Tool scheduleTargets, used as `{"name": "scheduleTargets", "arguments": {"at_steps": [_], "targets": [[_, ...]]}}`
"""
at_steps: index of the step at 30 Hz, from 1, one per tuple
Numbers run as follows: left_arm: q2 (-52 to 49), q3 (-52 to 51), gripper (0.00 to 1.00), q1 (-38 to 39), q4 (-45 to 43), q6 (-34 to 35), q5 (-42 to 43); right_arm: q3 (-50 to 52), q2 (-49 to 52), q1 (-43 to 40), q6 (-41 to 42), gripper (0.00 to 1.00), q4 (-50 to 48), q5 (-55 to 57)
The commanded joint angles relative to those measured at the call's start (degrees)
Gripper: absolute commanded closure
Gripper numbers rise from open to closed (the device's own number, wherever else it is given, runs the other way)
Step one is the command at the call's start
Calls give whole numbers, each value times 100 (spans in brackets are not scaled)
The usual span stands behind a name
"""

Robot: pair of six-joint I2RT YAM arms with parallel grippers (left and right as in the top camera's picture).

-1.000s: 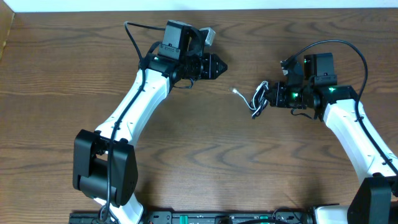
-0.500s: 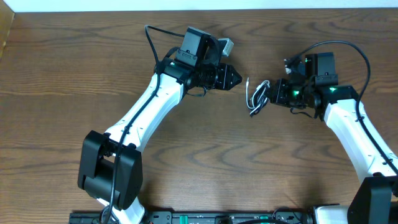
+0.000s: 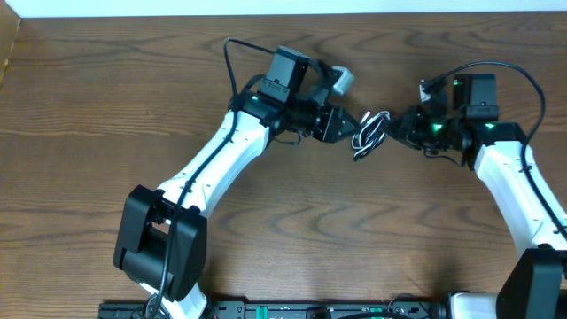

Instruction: Untangle cables

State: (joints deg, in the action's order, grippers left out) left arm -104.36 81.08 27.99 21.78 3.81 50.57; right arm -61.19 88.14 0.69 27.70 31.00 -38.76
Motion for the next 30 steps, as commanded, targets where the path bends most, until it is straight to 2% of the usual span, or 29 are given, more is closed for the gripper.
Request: {"name": "scheduleTargets", "arguments": {"at_steps": [1,7,12,30], "targets": [[136,-39,63,94,-94,-704,693,-107,11,-175,-46,99,-20,-894],[127,-39,62,374,-90,-1213,673,-107,11,-247,-120,99,-188,-1541],[42,-39,62,516,-87,-1215,33,-107,11,-258,-166,99,-308,-1803],[-424,-39,62,520,-369,-1213,-46,-107,11,-264,-251,99,-459,-2210]]}}
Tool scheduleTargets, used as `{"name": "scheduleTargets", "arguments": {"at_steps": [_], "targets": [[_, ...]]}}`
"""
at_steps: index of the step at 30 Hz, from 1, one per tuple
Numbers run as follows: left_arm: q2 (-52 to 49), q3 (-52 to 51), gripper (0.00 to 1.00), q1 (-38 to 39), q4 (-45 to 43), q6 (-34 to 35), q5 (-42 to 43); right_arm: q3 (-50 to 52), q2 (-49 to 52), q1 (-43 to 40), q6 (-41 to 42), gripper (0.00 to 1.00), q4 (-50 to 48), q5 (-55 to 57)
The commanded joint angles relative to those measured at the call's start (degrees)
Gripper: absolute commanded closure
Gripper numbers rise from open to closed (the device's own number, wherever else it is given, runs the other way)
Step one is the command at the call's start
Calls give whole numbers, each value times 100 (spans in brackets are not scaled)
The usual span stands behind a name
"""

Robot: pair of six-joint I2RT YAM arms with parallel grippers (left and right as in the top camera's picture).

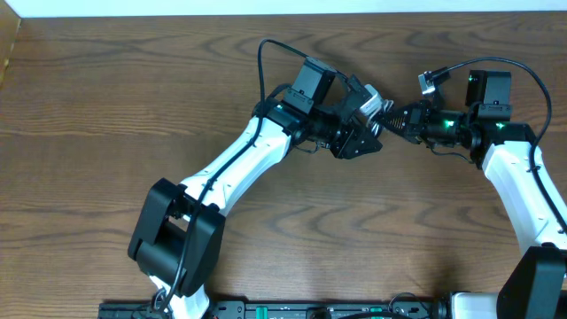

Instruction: Untangle cables

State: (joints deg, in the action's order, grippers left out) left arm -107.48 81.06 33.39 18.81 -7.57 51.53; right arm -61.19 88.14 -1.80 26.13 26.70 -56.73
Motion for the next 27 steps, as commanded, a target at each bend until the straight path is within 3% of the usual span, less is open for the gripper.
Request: {"name": "scheduleTargets", "arguments": {"at_steps": [1,10,20,24,27], "targets": [[-111,-37,62,-20,-101,-74,-210,-107,11,-15,-92,99,-28,-420],[-111,-37,63,-26,-138,275,-1554,-107,11,-15,-114,99,-33,-376],[-120,-37,63,-13,-424,619,-1709,-107,11,-15,-109,99,-111,-389],[-168,-37,63,-15,-407,619,-2109,-107,9,-94,70,99,-1097,-1478],[-227,-37,62,-26,-391,619,-2118,-107,-9,-225,890,99,-2249,-2162]]}}
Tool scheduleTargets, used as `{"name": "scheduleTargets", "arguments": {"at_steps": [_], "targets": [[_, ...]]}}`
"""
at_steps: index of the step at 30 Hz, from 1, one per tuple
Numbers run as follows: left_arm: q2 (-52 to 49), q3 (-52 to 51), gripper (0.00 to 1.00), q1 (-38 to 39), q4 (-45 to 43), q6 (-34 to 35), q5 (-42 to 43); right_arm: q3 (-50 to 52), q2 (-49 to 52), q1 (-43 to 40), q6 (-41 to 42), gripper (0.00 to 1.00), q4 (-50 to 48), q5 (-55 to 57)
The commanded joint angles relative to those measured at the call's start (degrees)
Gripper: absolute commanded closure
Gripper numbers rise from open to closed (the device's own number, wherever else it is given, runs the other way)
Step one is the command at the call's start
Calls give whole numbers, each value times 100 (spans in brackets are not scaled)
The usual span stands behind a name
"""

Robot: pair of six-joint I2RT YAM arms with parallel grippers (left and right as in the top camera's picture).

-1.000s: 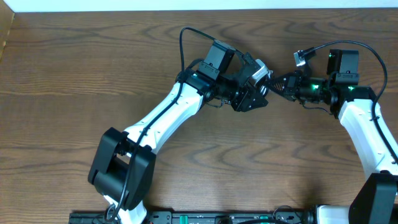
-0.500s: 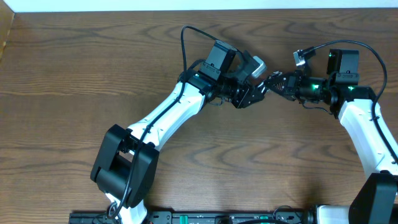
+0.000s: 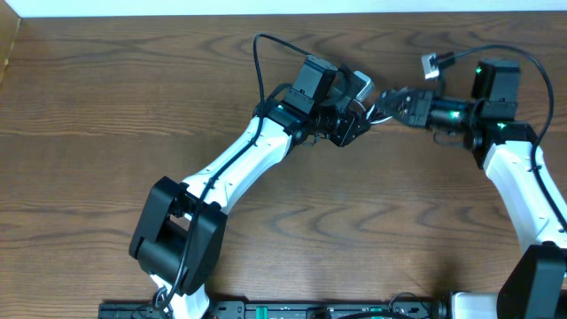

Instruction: Untangle cables

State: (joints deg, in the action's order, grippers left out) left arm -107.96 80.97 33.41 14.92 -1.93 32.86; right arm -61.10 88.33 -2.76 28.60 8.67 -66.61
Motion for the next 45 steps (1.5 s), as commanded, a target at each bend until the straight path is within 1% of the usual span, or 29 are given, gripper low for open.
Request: {"name": "scheduleTargets", "arguments": {"at_steps": [1,5,7,10,14,18,24,26,30,34,36,39,41,45], "targets": [[-195,-28,63,-28,0,55,-251,-116,-35,-181,977,99,-822,-1325],[-299,-28,63,-28,-2,55,-251,-116,-35,-387,2337,99,-2232,-1694],[-330,-28,62,-28,-2,57,-251,-116,-35,-444,2706,99,-2573,-1729],[-332,-28,63,-28,-48,57,-249,-111,-35,-459,2721,99,-2594,-1694],[-319,-28,63,-72,-133,55,-201,-101,-35,-474,2483,99,-2378,-1558],[-203,-28,62,-280,-131,55,221,-101,-35,-501,2002,99,-1705,-1213],[-22,-28,62,-866,-109,76,1338,-101,-35,-503,745,99,203,210],[-20,-28,62,-1067,-109,219,1757,-101,-35,-501,472,99,706,564],[-20,-28,62,-1325,-90,520,2192,-101,-35,-490,188,99,1279,769],[-20,-28,62,-1421,-70,1034,2199,-101,-35,-378,175,99,1670,1099],[-20,-28,61,-1421,-61,1182,2197,-101,-35,-275,175,99,1934,1331],[-22,-28,61,-1421,-24,1215,2179,-101,-35,-155,155,99,2144,1565],[-24,-28,61,-1421,2,1215,2105,-101,-35,-94,-44,99,2190,1552],[-26,-28,61,-1421,153,1213,1847,-101,-33,-55,-739,99,2385,1733]]}}
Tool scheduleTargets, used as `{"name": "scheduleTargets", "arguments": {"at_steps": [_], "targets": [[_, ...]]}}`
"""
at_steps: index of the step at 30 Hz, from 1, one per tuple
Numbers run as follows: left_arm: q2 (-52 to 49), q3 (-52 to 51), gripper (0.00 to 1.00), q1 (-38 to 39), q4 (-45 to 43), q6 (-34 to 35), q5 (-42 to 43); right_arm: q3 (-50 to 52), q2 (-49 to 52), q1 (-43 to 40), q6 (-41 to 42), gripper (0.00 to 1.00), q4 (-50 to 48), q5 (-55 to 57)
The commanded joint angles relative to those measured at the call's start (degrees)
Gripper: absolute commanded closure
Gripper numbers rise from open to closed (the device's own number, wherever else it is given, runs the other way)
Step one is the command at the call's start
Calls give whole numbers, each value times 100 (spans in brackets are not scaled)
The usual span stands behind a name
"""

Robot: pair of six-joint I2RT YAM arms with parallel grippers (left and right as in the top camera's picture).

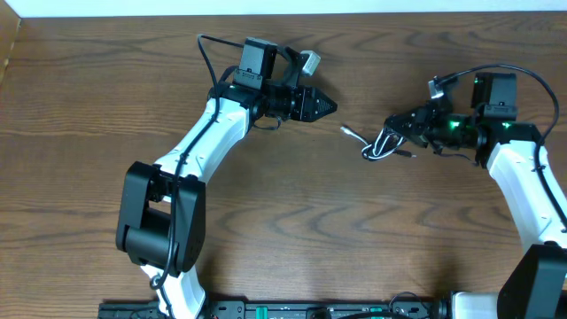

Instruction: Untangle cables

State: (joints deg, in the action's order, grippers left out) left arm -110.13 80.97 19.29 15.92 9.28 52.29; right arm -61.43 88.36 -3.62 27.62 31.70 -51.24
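A small coil of black-and-white cable (383, 144) lies on the wood table (292, 221) right of centre, one loose end (346, 132) pointing left. My right gripper (400, 130) is at the coil's right side and appears shut on it. My left gripper (326, 106) sits up and left of the loose end, apart from it. Its fingers come to a point, shut with nothing visible between them.
Each arm's own black camera lead arcs over its wrist, with a pale plug near the left wrist (308, 61) and one near the right wrist (436, 86). A white wall edge (283, 7) runs along the table's far side.
My left gripper has pulled back to the left, away from the coil. The right gripper, still at the coil, has come down and slightly left, and a cable end now trails free on the table.
At first both grippers flanked the coil mid-table, left on one side and right on the other. Then they stood close together around it, farther back. By now the left gripper is clear of the cable and the coil sits at the right gripper alone.
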Motion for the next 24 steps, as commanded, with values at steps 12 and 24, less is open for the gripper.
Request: {"name": "scheduleTargets", "arguments": {"at_steps": [12,24], "targets": [[190,-28,61,90,68,92,-223,-66,105,20,-595,92,905,2865],[190,-28,57,516,44,85,-549,-66,485,31,-494,78,986,3394]]}}
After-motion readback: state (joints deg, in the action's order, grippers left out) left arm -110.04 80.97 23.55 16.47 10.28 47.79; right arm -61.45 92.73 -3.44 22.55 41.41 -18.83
